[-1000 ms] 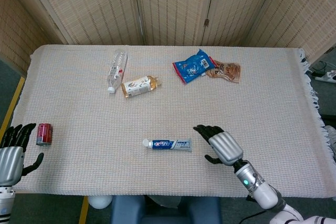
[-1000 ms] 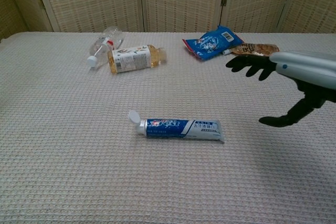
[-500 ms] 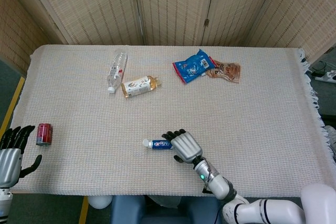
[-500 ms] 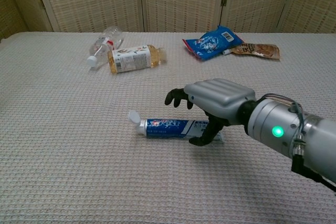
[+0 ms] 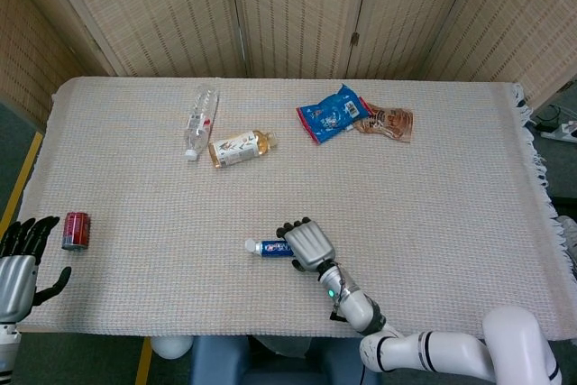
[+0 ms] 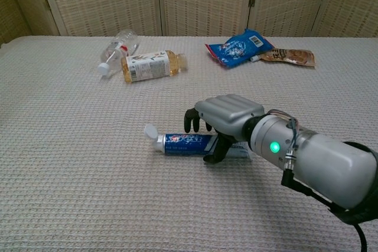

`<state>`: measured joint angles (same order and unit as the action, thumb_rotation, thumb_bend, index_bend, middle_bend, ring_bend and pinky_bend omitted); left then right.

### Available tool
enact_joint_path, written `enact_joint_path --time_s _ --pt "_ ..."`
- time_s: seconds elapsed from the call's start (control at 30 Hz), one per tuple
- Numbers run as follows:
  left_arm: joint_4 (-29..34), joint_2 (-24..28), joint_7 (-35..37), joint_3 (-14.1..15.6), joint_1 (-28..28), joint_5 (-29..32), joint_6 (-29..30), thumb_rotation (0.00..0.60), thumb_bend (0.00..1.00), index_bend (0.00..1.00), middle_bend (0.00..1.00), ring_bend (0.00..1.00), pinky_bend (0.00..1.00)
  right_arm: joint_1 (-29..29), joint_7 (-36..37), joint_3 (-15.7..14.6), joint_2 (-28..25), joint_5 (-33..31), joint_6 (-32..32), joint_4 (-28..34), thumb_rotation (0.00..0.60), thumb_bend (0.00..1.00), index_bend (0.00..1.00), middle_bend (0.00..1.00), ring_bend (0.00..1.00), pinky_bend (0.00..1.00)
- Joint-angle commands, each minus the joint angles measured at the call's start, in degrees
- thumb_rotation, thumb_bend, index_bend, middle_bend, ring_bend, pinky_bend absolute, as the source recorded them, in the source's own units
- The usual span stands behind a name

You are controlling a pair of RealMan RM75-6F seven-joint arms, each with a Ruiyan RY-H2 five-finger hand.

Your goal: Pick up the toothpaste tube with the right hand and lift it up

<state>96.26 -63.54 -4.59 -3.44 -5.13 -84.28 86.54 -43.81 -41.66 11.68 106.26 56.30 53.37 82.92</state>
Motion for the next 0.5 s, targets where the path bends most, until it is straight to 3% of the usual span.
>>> enact_joint_path --time_s 0.03,0.3,0.5 --pt "0.0 0.0 0.0 0.0 0.0 0.0 0.0 0.6 0.39 0.14 0.14 0.08 0.0 -0.8 -0.2 0.0 1.0 -0.8 0.0 -1.2 0.6 0.31 0.37 0.36 0.36 0.3" --pt "-0.3 -0.1 0.1 -0.1 -0.1 -0.2 -0.1 0.6 0.39 0.14 0.14 0.08 0.0 -2.3 -0.1 -0.2 2.4 -1.8 0.3 -3.6 0.6 0.52 0.5 0.45 0.44 0.34" --pt "-0.5 -0.2 -0.4 -0.3 -1.3 -2.1 -0.5 0.6 0.39 0.15 0.14 0.08 0.0 -1.8 4.3 -0.5 -0.3 1.9 0.9 -1.9 0.6 0.7 0.58 0.51 0.52 0.46"
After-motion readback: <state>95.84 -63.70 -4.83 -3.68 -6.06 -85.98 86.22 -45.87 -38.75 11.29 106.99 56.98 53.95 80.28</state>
